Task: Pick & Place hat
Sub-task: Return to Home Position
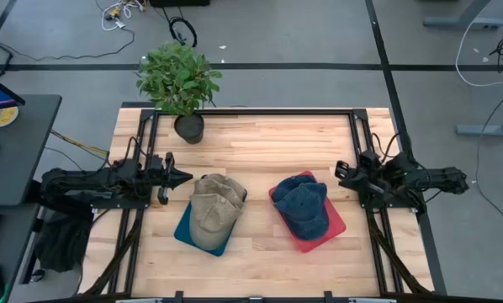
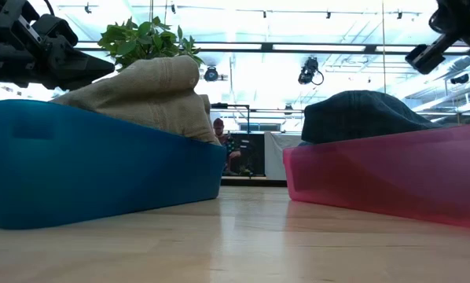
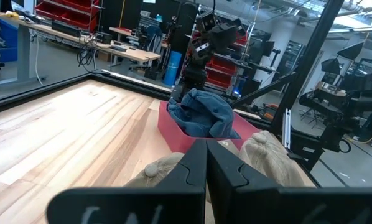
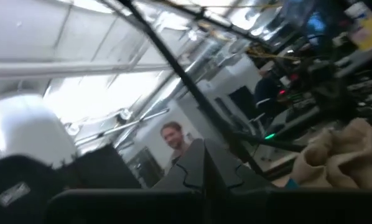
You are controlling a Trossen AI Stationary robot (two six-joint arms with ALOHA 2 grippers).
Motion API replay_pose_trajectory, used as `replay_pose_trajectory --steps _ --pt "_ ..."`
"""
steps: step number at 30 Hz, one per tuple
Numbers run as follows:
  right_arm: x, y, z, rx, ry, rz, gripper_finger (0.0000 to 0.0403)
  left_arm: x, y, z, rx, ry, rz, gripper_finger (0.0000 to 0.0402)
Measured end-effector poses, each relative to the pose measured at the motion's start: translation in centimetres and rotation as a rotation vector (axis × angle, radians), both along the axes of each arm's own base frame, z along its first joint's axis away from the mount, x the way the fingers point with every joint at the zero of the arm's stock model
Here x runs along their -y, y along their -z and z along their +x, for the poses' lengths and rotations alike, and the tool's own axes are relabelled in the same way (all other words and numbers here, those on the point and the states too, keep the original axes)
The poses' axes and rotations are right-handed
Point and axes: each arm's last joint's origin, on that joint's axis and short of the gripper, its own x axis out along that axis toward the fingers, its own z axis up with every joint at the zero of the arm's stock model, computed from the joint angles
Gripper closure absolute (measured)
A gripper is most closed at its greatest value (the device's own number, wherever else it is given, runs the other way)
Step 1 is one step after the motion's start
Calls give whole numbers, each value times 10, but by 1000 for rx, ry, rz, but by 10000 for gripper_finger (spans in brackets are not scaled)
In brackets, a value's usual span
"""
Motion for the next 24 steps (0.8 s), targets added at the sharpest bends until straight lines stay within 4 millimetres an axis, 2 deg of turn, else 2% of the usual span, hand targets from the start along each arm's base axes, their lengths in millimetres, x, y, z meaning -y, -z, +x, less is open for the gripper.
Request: replay_pose_trajectory --steps 4,7,10,18,24 --pt "0 7 3 -46 23 -88 401 0 0 0 0 0 0 399" --pt "0 24 8 -168 101 -258 401 0 0 0 0 0 0 399" --pt "0 37 10 -296 96 -300 401 0 0 0 0 0 0 399" --pt "0 37 11 -286 100 -346 395 0 0 0 0 0 0 399" --pt "1 36 11 -212 174 -529 399 0 0 0 0 0 0 399"
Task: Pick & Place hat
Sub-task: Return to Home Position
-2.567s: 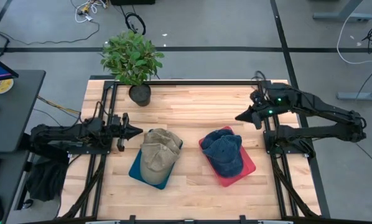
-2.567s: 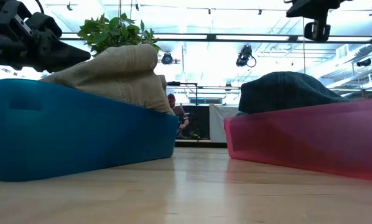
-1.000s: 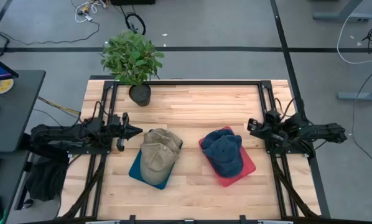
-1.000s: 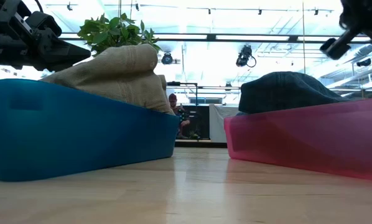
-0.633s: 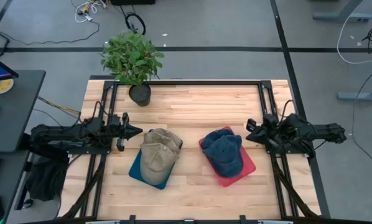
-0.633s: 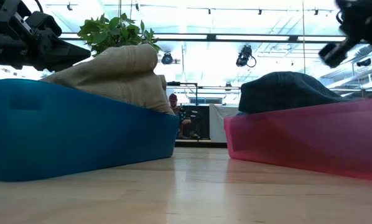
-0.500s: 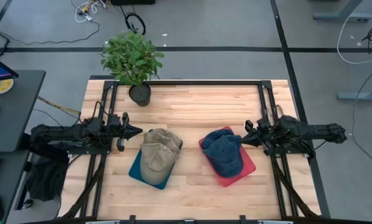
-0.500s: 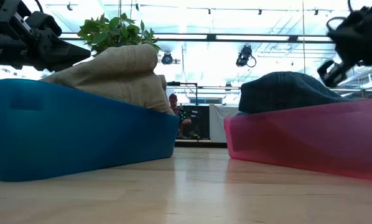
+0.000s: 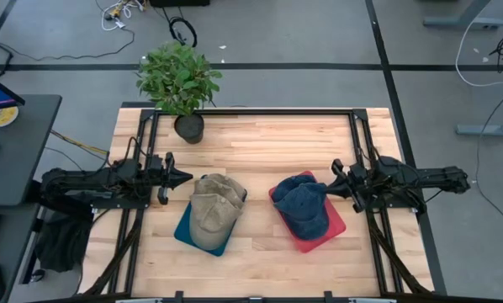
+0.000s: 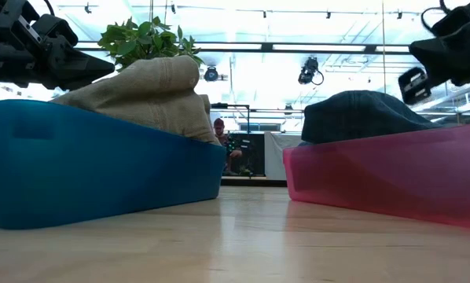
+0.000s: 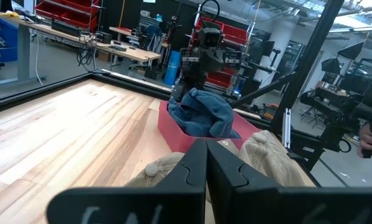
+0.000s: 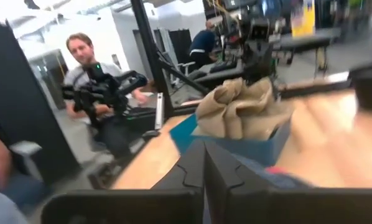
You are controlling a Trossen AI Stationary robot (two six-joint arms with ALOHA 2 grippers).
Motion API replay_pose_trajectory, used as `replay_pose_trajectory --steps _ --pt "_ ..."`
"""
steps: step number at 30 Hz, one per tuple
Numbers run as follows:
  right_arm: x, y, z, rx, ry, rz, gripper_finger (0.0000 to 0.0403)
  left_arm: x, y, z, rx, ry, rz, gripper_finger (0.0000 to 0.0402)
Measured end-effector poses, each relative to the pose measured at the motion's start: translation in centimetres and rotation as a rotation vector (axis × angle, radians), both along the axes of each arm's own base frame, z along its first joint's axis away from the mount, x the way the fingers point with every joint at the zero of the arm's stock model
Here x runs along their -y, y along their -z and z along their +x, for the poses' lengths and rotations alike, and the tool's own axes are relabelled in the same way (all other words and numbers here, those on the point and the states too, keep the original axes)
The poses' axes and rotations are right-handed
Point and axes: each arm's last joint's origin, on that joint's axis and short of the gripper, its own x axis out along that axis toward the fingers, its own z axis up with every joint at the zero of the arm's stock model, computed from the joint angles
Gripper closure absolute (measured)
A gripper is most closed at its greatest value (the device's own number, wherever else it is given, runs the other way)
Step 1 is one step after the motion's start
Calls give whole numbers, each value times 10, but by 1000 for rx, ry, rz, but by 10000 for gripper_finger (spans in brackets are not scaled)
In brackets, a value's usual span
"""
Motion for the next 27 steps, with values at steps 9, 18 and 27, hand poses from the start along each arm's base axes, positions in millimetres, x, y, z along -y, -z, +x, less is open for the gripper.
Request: replay_pose_trajectory --steps 9,18,27 --pt "3 3 1 7 121 -152 399 0 0 0 0 0 1 399" --pt "4 3 1 6 157 -176 399 0 0 0 0 0 0 399" --pt "5 3 1 2 166 -165 399 0 0 0 0 0 0 399"
